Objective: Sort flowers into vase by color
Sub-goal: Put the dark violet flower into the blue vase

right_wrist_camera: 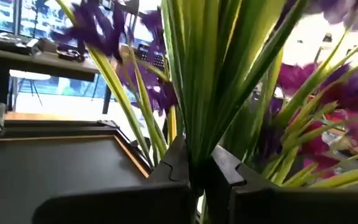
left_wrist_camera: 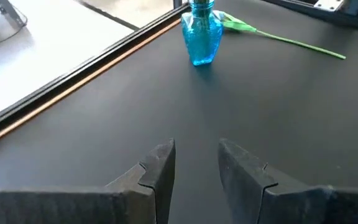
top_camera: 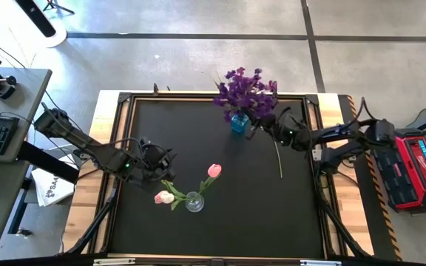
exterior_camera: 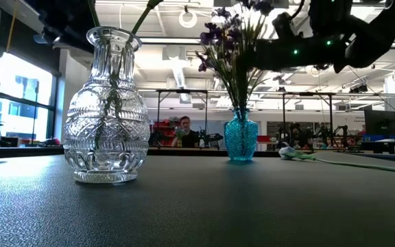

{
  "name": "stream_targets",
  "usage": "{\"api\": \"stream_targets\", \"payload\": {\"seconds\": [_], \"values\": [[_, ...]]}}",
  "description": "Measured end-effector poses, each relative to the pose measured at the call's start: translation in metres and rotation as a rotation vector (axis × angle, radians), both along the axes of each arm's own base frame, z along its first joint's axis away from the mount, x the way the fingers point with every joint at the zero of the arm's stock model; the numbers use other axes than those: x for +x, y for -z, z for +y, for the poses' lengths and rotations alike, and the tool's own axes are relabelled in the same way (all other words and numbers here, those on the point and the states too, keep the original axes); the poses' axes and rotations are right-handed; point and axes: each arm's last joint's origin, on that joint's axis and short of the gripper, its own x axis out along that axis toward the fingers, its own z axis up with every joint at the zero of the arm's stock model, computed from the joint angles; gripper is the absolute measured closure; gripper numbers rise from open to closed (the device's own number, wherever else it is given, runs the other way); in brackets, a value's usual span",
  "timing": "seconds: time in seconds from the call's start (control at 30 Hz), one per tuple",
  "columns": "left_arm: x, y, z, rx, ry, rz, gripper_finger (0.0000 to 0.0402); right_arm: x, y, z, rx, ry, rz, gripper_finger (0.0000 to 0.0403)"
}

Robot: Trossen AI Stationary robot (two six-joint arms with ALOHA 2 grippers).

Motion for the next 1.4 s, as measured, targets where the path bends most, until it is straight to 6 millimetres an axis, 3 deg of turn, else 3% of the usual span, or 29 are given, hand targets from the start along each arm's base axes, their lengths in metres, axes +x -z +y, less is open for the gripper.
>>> {"api": "stream_targets", "payload": {"seconds": [0.63,1.03,1.2,1.4], "values": [[0.000,0.005,-0.001,-0.018,-0.011,-0.028,0.0291,0.002,0.026,-0.013,0.244,0.004,0.044,0.0402],[0.000,0.004,-0.001,-0.013,-0.017,-0.039,0.0291,-0.001,0.031,-0.022,0.335,-0.030,0.047,0.0381],[0.000,0.004,-0.001,-0.013,-0.017,-0.039,0.0291,-0.001,0.033,-0.022,0.344,-0.044,0.069,0.0343],[0.000,0.004,-0.001,-0.013,-0.016,-0.038,0.0291,-0.001,0.035,-0.021,0.358,-0.068,0.095,0.0246]]}}
